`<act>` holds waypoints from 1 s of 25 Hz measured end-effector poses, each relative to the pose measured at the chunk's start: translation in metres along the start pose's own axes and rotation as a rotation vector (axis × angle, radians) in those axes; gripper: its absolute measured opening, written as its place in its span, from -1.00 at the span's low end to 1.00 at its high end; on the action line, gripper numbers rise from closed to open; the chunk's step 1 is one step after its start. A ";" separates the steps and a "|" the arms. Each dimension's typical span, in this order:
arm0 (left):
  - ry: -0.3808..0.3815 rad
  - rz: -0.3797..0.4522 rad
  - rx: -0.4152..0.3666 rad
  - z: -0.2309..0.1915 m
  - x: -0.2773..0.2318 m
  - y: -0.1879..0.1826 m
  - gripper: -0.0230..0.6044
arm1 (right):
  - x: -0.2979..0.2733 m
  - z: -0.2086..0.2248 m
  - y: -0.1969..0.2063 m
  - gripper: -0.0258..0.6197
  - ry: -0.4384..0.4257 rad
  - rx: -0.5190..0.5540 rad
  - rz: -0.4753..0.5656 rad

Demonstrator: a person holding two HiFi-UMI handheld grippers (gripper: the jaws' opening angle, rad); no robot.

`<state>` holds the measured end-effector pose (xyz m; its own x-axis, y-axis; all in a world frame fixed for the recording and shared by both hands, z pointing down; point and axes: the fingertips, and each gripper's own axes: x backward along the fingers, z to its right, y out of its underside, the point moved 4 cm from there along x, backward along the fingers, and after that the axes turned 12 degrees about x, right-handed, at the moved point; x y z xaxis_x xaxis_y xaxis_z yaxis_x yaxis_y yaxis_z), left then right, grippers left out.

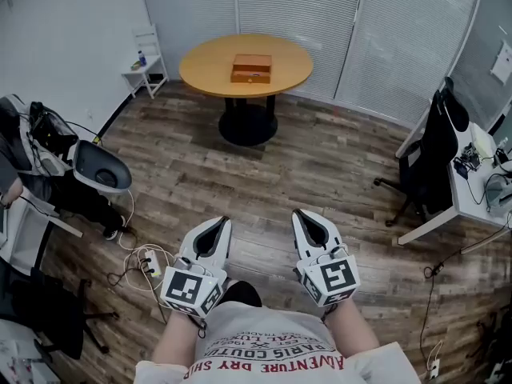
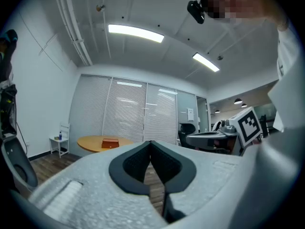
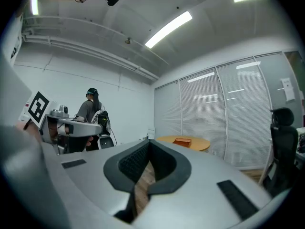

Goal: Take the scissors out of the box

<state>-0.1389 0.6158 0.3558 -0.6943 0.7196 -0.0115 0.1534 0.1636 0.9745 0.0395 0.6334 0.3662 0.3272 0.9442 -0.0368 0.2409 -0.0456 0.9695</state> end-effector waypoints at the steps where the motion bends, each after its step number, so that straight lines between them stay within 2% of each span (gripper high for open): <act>1: -0.002 -0.003 0.008 -0.005 -0.003 0.001 -0.90 | -0.005 0.002 0.000 -0.89 0.002 -0.002 -0.004; 7: -0.004 -0.016 0.036 -0.051 -0.032 0.003 -0.90 | -0.052 0.008 0.009 -0.89 0.011 -0.001 -0.047; 12: 0.013 -0.013 0.057 -0.109 -0.084 -0.004 -0.90 | -0.118 0.021 0.019 -0.90 0.023 0.003 -0.076; 17: 0.039 0.002 0.052 -0.179 -0.145 -0.025 -0.90 | -0.199 0.036 0.027 -0.89 0.025 0.007 -0.102; 25: 0.107 0.001 0.039 -0.288 -0.242 -0.066 -0.90 | -0.336 0.076 0.015 -0.89 0.087 0.011 -0.126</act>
<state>-0.1832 0.2363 0.3587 -0.7645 0.6444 0.0158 0.1805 0.1905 0.9649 0.0022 0.2905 0.3753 0.2137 0.9673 -0.1369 0.2854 0.0722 0.9557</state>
